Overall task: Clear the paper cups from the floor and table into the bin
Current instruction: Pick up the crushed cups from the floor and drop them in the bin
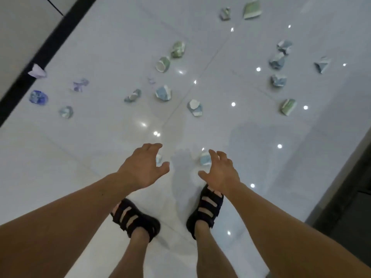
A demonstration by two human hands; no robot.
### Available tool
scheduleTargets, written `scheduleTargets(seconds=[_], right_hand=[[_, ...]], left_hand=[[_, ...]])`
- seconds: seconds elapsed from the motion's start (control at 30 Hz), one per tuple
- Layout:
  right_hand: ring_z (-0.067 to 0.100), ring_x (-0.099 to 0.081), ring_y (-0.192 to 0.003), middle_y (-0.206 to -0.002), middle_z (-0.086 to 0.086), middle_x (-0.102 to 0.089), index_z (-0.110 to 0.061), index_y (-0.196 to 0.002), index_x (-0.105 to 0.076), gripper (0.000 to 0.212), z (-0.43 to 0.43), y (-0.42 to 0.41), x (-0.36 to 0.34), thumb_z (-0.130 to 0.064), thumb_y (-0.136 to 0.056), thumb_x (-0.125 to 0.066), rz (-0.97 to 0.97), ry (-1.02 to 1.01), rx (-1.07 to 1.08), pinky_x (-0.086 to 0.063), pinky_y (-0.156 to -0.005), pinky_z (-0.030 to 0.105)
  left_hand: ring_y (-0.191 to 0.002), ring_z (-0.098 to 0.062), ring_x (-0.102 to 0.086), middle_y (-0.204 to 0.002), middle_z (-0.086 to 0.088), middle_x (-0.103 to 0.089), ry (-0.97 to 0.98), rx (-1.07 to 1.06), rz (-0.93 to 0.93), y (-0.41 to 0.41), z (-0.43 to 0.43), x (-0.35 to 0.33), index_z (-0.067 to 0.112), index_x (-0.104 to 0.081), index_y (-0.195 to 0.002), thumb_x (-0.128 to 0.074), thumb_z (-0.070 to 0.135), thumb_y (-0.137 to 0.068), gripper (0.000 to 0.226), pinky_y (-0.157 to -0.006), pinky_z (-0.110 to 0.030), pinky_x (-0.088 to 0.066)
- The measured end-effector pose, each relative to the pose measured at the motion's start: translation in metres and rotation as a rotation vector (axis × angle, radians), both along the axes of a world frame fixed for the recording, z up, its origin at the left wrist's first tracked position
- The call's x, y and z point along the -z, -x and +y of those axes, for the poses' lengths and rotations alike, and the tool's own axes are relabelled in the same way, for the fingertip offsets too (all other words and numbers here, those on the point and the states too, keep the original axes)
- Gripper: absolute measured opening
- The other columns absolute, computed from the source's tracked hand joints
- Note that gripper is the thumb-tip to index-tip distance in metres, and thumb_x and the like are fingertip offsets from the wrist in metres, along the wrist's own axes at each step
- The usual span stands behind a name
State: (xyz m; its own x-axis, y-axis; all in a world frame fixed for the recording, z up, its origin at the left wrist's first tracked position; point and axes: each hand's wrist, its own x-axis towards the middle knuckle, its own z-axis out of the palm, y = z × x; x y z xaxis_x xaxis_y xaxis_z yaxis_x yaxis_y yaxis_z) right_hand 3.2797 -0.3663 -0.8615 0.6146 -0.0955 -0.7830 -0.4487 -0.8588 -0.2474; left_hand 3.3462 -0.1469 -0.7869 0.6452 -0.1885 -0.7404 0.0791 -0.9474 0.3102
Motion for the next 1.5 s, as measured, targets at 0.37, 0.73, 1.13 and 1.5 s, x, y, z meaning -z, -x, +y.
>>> scheduleTargets(seconds=[0.37,0.73,1.13,1.5], right_hand=[[0.038,-0.047,-0.114,-0.135,0.011,-0.034,-0.023,-0.143,-0.031,0.073,-0.006,0.011,0.249,-0.049,-0.083,-0.065,-0.093,0.147,-0.063,-0.042,-0.079,0.039],[0.020,-0.055,-0.110,-0.136,0.009,-0.042,-0.010,-0.148,-0.032,0.088,0.097,0.008,0.175,-0.033,-0.076,-0.078,-0.490,-0.478,-0.186,-0.048,-0.082,0.025],[0.023,-0.032,-0.134,-0.154,0.003,-0.024,-0.027,-0.153,-0.013,0.105,0.181,-0.031,0.215,-0.051,-0.073,-0.077,-0.391,-0.317,-0.525,-0.046,-0.100,0.041],[0.029,-0.047,-0.102,-0.130,0.009,-0.035,-0.027,-0.141,-0.039,0.059,0.219,-0.018,0.266,-0.016,-0.087,-0.058,-0.270,-0.101,-0.568,-0.051,-0.069,0.037]], left_hand=[[-0.135,-0.019,-0.035,-0.149,0.001,-0.036,0.068,-0.116,0.050,0.043,0.013,0.225,0.025,-0.030,-0.146,-0.053,0.050,-0.089,0.066,-0.108,-0.039,-0.034],[-0.109,-0.005,-0.055,-0.130,0.008,-0.053,0.323,-0.451,0.151,0.049,0.044,0.210,0.028,-0.034,-0.143,-0.060,0.048,-0.086,0.065,-0.092,-0.021,-0.043],[-0.072,-0.012,-0.057,-0.091,0.003,-0.057,0.112,-0.547,-0.012,0.063,0.167,0.233,0.021,-0.053,-0.100,-0.066,0.032,-0.084,0.024,-0.051,-0.015,-0.033],[-0.081,-0.017,-0.049,-0.106,-0.008,-0.049,0.012,-0.485,-0.023,0.095,0.224,0.264,0.016,-0.059,-0.114,-0.057,0.023,-0.088,0.027,-0.060,-0.020,-0.031]])
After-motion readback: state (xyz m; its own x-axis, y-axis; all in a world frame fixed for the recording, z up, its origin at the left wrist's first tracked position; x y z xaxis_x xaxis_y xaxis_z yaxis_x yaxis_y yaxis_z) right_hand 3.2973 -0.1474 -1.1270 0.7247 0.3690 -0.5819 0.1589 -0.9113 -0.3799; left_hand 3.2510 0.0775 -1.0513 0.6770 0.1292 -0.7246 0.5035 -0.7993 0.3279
